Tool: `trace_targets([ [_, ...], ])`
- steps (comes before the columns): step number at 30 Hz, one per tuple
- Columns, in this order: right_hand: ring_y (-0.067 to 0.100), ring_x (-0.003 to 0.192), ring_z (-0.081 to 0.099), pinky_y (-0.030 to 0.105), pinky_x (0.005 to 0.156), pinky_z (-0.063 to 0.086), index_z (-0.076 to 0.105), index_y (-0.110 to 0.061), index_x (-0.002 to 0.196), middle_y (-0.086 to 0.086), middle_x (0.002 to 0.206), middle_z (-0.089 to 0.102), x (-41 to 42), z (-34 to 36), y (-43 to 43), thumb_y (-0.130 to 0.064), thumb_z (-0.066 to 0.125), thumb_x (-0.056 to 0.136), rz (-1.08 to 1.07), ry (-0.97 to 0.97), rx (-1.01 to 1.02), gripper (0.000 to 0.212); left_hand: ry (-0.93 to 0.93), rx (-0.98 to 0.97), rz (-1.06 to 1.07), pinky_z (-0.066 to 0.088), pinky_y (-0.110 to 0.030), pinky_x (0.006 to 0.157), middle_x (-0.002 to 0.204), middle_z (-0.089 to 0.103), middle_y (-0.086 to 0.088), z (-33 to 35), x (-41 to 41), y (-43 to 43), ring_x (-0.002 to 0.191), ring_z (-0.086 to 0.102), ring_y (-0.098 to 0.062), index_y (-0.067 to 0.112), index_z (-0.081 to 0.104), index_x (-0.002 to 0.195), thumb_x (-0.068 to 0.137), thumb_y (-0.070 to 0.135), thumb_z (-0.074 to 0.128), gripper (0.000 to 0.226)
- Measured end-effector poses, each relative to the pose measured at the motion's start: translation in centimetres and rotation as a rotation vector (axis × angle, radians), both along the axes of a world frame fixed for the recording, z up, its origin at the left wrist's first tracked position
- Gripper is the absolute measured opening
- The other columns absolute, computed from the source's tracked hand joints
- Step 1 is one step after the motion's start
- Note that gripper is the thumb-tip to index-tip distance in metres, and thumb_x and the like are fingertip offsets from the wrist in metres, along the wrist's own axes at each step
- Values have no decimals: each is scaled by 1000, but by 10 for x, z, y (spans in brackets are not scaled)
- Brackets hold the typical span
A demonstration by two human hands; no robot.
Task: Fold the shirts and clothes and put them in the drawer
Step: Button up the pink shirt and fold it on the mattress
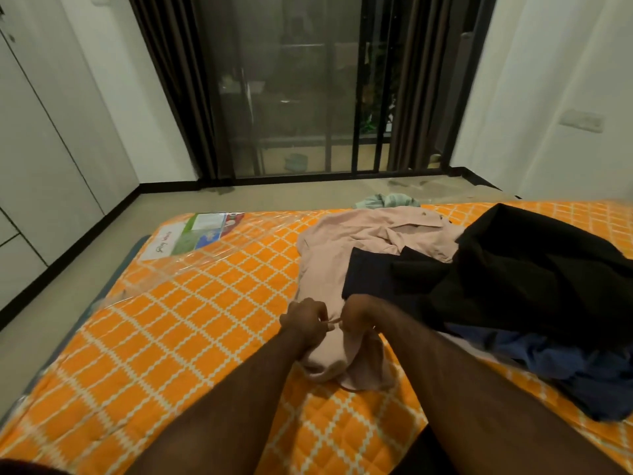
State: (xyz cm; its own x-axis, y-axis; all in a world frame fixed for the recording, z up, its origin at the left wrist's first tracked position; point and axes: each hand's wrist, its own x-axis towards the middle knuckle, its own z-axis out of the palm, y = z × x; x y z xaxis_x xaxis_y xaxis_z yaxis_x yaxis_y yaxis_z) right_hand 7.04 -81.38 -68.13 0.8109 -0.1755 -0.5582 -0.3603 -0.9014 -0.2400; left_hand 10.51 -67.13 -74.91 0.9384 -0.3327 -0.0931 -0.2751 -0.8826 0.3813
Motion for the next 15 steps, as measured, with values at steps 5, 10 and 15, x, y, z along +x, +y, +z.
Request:
trace_targets([
  [5,21,80,55,31,71,45,65,0,121,8,91,58,-11,2,8,-28,58,102,-317,-248,435,35,370,-928,99,44,-28,50,72,53,-7,17,-22,13,61,51,-18,14,53,87,103,17,58,17],
  [10,39,104,70,54,95,57,65,-5,117,23,112,72,-14,7,29,-48,55,99,-765,-247,992,48,509,-1223,-31,49,-22,56,75,63,-1,58,-61,28,62,60,-9,10,54,92,105,9,51,13],
  [15,32,84,64,42,77,57,63,1,115,21,100,66,-24,18,38,-17,49,103,-955,-329,1124,26,582,-1218,-221,49,-20,61,78,65,7,84,-84,49,68,61,-6,11,54,94,107,9,46,15],
])
